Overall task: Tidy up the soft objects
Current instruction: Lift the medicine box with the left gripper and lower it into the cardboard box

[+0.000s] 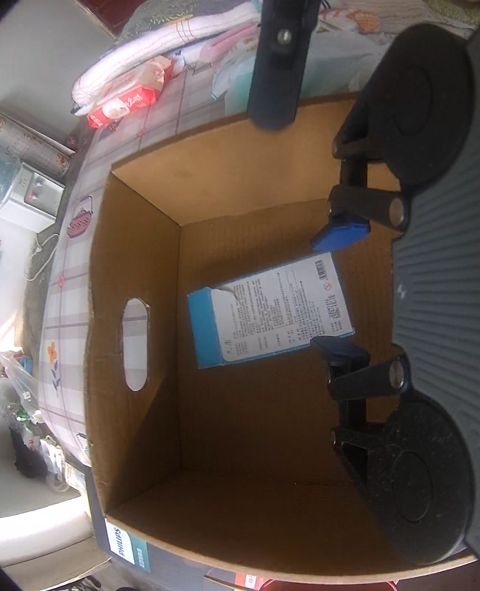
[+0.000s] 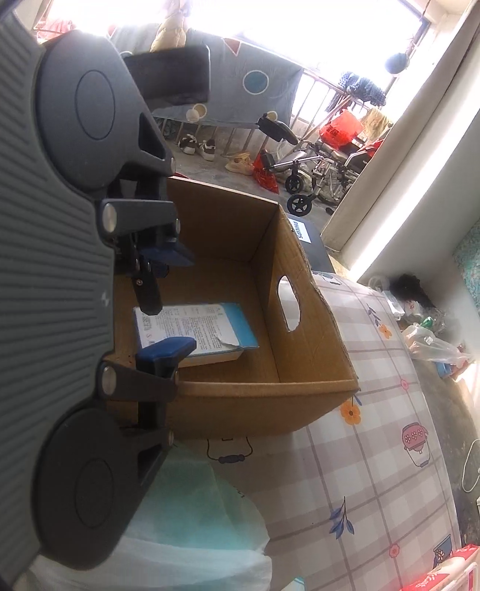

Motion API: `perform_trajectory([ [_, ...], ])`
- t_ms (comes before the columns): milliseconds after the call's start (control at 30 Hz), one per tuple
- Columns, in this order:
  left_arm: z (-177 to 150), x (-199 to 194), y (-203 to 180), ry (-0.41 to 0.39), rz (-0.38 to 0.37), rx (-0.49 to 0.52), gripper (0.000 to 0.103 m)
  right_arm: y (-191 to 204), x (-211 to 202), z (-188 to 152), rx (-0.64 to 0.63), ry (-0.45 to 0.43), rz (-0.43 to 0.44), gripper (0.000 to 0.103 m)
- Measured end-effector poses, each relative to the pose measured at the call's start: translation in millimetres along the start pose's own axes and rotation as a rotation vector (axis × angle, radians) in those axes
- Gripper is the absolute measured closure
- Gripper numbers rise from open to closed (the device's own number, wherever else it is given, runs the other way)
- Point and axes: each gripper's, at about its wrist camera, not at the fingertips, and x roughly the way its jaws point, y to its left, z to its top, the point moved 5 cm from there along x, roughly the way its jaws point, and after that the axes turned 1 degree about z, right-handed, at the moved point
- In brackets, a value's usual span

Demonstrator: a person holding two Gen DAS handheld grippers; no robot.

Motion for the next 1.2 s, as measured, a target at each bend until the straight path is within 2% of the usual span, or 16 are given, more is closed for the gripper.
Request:
perform_trajectory([
  [200, 1.6, 23.6, 13.4, 0.045, 0.042, -0.035, 0.048, -20.2, -33.9, -13.6, 0.0, -0.045, 0.056, 0.06],
  [333, 4.3, 41.5, 11.9, 0.093, 0.048, -0.044, 0.051, -35.0, -49.5, -26.1, 0.034, -0.068, 0.089, 0.06],
  [467, 11.1, 42.5, 2.5, 0.064, 0.047, -0.041, 0.057, -49.1, -58.8, -33.2, 0.061, -0.086, 0.096, 0.06],
  [600, 14.9, 43.6, -11.4, 0.045, 0.046, -0.015, 0.057, -63.4, -62.4, -35.4, 0.099, -0.098, 0.085, 0.06],
  [900, 33.7, 53.3, -26.0, 0.018, 0.005, -0.097, 0.058, -83.2, -71.5, -40.1, 0.151, -0.122, 0.08, 0.06],
  [1067, 36.1, 58.7, -32.1, 0.018, -0.028, -0.144, 0.057, -90.4, -80.1, -42.5, 0.163, -0.136, 0.077, 0.06],
  [1200, 33.8, 57.5, -33.9, 0.008, -0.024, -0.159, 0.056, -95.7, -89.5, -43.1, 0.169, -0.156, 0.069, 0.06],
])
